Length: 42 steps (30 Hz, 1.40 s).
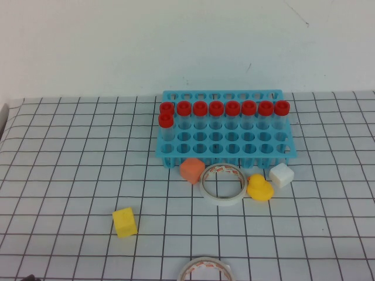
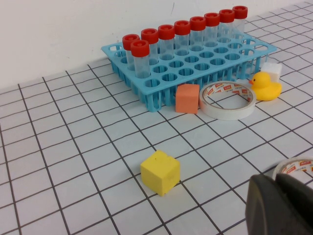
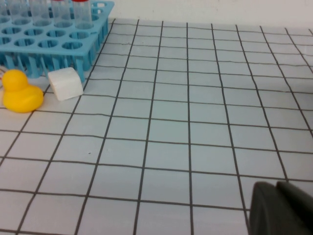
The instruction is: Place the test tubes
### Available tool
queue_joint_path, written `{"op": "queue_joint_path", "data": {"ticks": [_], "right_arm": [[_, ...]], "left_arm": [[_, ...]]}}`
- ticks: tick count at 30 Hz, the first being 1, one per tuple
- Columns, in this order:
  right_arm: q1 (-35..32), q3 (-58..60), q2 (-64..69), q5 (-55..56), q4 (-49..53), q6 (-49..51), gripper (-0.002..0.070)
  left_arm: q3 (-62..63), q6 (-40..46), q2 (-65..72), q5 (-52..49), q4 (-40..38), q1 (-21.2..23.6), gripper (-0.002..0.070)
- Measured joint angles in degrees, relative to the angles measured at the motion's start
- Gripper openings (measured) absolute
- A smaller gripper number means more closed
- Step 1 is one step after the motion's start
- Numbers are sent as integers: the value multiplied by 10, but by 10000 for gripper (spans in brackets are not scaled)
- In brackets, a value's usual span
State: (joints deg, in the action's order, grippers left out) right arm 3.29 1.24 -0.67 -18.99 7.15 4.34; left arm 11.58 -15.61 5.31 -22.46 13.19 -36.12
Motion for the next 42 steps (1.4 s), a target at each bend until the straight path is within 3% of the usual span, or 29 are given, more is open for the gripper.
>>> {"op": "queue_joint_path", "data": {"ticks": [19,22,28,32,37,42], "right_arm": [[0,0,0,-1,0,-1,-1],[0,0,0,-2,0,-1,-1],[0,0,0,-4,0,-1,-1],[0,0,0,-4,0,-1,-1],[0,0,0,-5,0,-1,-1],[0,-1,0,-5,0,-1,-1]], "left_arm": [[-19,31,0,2,-16,10,-1],[-38,42,0,21,-26,56,-1],[-70,45,0,86,-38,220,-1],[-87,53,-8,97,-39,303,-1],[-92,106,-46,98,-56,368,-1],[-94,156,-59,90,-78,393,-1]]}}
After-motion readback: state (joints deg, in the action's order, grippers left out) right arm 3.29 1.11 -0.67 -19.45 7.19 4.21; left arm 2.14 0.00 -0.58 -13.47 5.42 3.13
